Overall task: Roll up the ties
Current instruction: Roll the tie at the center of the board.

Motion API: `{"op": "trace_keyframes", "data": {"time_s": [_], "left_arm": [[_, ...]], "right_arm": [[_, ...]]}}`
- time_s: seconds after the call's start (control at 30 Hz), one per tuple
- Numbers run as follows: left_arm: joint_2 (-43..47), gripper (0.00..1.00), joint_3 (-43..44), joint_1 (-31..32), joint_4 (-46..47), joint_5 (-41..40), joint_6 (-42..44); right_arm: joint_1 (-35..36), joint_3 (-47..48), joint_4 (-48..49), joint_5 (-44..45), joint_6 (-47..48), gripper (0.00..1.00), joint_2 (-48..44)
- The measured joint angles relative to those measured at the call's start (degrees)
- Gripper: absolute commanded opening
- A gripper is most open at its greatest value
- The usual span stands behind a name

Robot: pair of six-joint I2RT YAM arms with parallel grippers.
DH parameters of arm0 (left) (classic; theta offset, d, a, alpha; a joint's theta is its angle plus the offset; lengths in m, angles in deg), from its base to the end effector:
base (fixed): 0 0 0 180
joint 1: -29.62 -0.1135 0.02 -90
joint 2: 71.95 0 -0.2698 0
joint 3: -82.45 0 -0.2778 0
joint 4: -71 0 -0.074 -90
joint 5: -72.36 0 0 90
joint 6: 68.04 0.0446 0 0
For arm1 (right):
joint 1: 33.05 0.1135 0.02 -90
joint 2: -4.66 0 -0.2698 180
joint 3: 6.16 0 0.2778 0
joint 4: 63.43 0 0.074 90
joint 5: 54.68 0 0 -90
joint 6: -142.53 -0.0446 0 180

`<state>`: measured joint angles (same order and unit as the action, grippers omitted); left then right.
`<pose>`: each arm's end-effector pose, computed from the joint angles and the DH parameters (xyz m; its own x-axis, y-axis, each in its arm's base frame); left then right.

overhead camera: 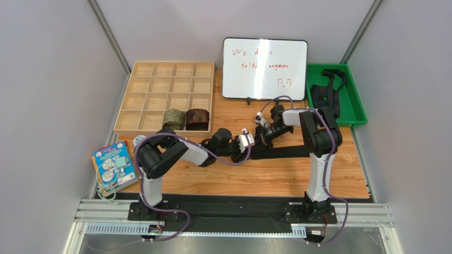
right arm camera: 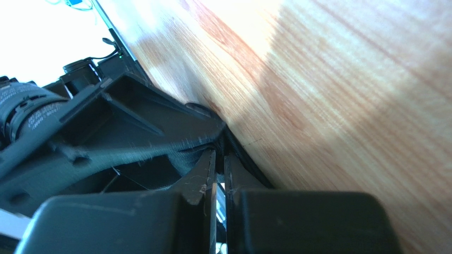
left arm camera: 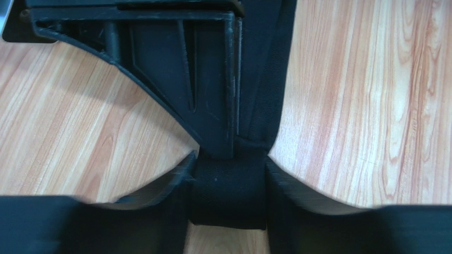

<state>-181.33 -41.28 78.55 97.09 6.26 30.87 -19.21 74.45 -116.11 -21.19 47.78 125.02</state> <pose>0.2351 -0.2973 0.0937 -0.1514 0.3893 -0.9086 0.9614 0.2715 -0.0439 0.3463 0.1236 0.0701 -0.9748 -0.1931 0.1113 -0.0170 0.5622 0.8269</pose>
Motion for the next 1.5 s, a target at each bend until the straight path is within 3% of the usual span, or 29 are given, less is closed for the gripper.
{"op": "trace_keyframes", "data": {"time_s": [0.07,0.2,0.23,0.33,0.53,0.77,0.87,0.9,1.0,1.1,1.13,1.3,1.33,1.5], "left_arm": [[0.4,0.36,0.2,0.5,-1.2,-1.1,0.7],[2.9,0.34,0.0,0.9,-5.8,-2.7,4.4],[3.6,0.34,0.0,0.9,-7.2,-3.1,5.4],[5.3,0.35,0.0,0.9,-11.1,-4.2,8.1],[6.2,0.37,1.2,1.3,-15.7,-5.4,11.2],[6.2,0.39,3.4,1.7,-20.1,-6.5,12.0],[6.2,0.4,3.8,1.6,-21.0,-6.6,12.0],[6.2,0.41,3.8,1.6,-21.1,-6.6,12.0],[6.2,0.45,4.0,1.5,-21.4,-6.7,12.0],[6.2,0.53,4.0,1.3,-21.5,-6.5,12.0],[6.3,0.6,4.0,1.2,-21.5,-6.3,12.0],[6.6,0.77,3.3,-0.9,-21.5,-3.4,10.6],[6.8,0.84,3.0,-1.6,-21.3,-2.8,10.2],[7.5,0.94,-0.2,-4.9,-17.2,0.5,6.7]], "right_arm": [[0.0,0.0,0.2,0.3,0.0,0.21,-0.3],[0.0,0.9,-1.7,1.7,1.0,0.5,-1.1],[0.0,1.3,-2.9,1.6,1.8,0.54,-1.6],[-0.2,2.0,-5.3,3.2,3.7,0.55,-4.1],[0.4,2.0,-6.7,4.0,4.3,0.53,-7.7],[4.9,0.5,-0.7,4.2,-0.3,0.49,-7.5],[5.7,0.1,2.1,4.3,-1.9,0.35,-7.1],[5.8,0.1,2.8,4.5,-2.6,0.21,-6.8],[5.9,0.1,4.2,3.2,-4.2,0.04,-5.7],[5.8,0.1,4.6,2.6,-4.7,0.0,-5.4],[5.6,0.1,4.7,2.7,-4.6,0.0,-5.2],[3.5,0.1,4.0,2.8,-3.5,0.0,-3.6],[2.9,0.1,3.7,2.8,-3.3,0.0,-3.3],[0.0,0.2,1.7,2.4,-2.6,0.0,-0.8]]}}
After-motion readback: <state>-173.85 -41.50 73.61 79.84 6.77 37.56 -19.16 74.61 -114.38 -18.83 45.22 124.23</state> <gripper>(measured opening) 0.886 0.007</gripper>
